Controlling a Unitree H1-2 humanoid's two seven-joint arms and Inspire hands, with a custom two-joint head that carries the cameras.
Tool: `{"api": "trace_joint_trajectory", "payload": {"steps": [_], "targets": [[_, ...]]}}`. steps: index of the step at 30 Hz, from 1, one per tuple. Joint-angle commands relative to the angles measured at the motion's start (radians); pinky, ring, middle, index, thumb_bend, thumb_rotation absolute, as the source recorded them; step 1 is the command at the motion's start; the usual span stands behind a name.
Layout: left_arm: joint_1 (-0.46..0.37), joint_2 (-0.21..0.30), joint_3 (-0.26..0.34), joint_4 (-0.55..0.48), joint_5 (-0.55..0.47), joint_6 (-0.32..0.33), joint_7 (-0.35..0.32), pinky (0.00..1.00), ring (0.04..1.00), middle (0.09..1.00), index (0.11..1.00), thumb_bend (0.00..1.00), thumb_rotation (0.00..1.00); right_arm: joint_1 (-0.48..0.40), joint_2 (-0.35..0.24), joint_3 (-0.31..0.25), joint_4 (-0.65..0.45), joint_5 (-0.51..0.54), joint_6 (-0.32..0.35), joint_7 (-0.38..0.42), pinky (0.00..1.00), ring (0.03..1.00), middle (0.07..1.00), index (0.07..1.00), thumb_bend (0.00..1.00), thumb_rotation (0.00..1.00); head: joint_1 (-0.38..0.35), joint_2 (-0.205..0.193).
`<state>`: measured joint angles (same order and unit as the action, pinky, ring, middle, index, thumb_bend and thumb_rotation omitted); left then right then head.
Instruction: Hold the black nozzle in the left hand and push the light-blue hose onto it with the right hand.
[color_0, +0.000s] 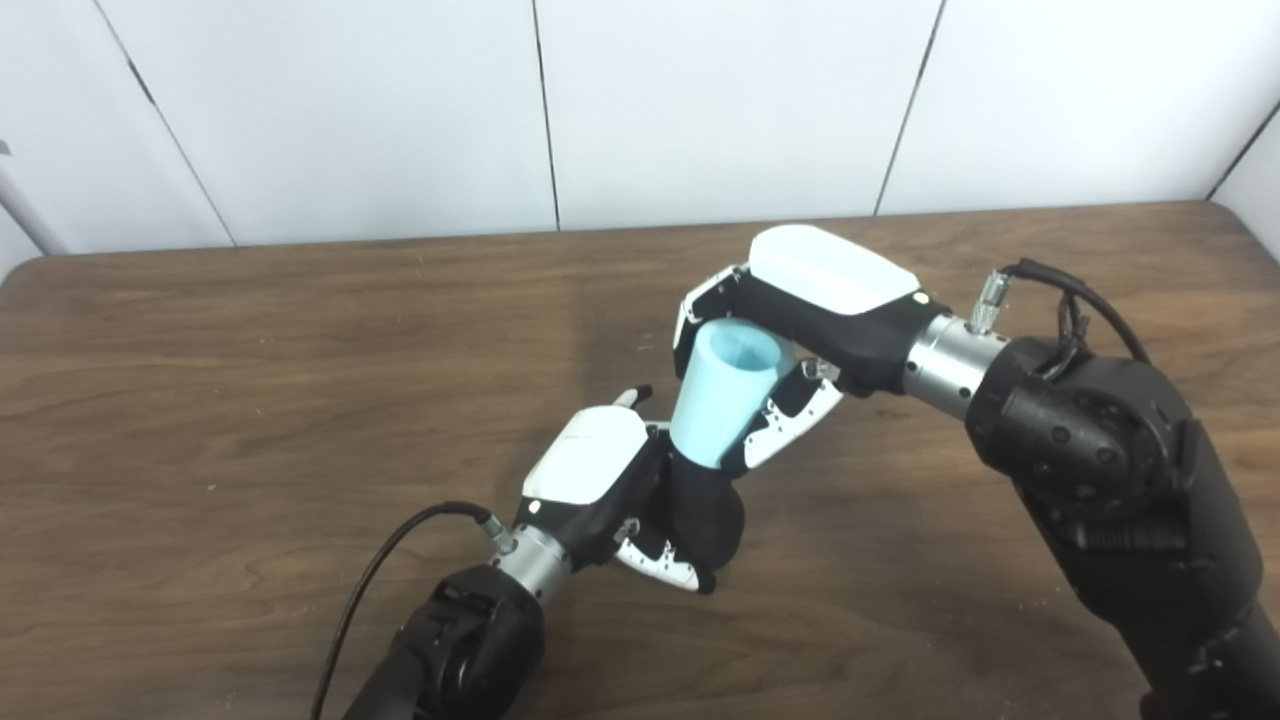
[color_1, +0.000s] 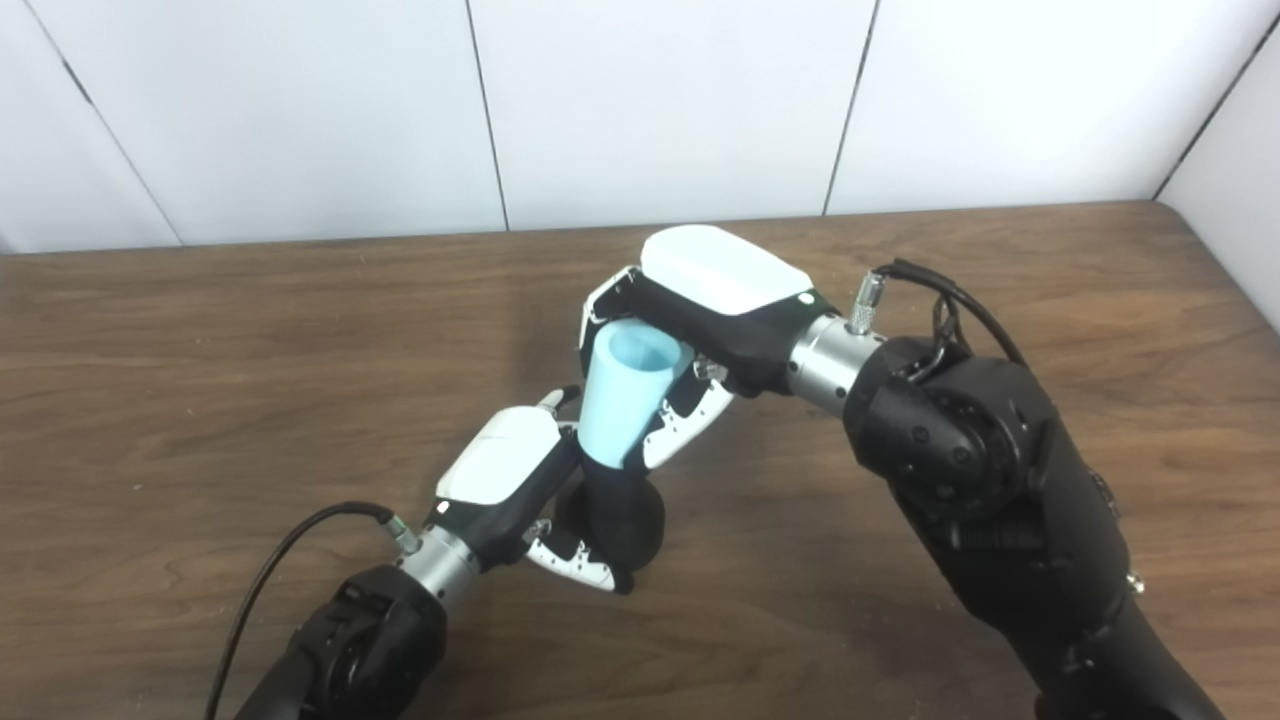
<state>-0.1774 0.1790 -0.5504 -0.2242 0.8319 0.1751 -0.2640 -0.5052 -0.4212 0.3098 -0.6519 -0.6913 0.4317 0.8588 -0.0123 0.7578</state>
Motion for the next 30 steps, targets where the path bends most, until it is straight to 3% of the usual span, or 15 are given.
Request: {"api": "trace_joint_trajectory", "payload": {"steps": [1, 19, 24, 30], "targets": [[0.040, 0.012, -0.028, 0.050, 0.013, 0.034, -0.078, 1.00, 0.639, 0.446, 0.499, 0.52, 0.00, 0.004, -0.030, 0.011, 0.015, -0.008, 0.009, 0.030, 0.30, 0.429, 0.521, 0.504, 0.50, 0.00, -0.001, 0.000], [0.039, 0.000, -0.023, 0.075, 0.008, 0.021, -0.056, 1.00, 0.642, 0.457, 0.494, 0.53, 0.00, 0.003, -0.011, 0.018, 0.004, -0.005, 0.035, 0.020, 0.30, 0.427, 0.519, 0.505, 0.50, 0.00, -0.003, -0.001], [0.036, 0.000, -0.024, 0.080, 0.007, 0.021, -0.054, 1.00, 0.644, 0.458, 0.494, 0.53, 0.00, -0.005, -0.007, -0.001, -0.001, 0.005, 0.036, 0.023, 0.30, 0.426, 0.519, 0.510, 0.50, 0.00, -0.002, -0.001], [0.034, -0.003, -0.026, 0.087, 0.010, 0.025, -0.051, 1.00, 0.644, 0.458, 0.494, 0.53, 0.00, -0.046, 0.022, -0.083, -0.033, 0.007, 0.038, 0.087, 0.30, 0.426, 0.520, 0.508, 0.50, 0.00, -0.003, 0.000]]}}
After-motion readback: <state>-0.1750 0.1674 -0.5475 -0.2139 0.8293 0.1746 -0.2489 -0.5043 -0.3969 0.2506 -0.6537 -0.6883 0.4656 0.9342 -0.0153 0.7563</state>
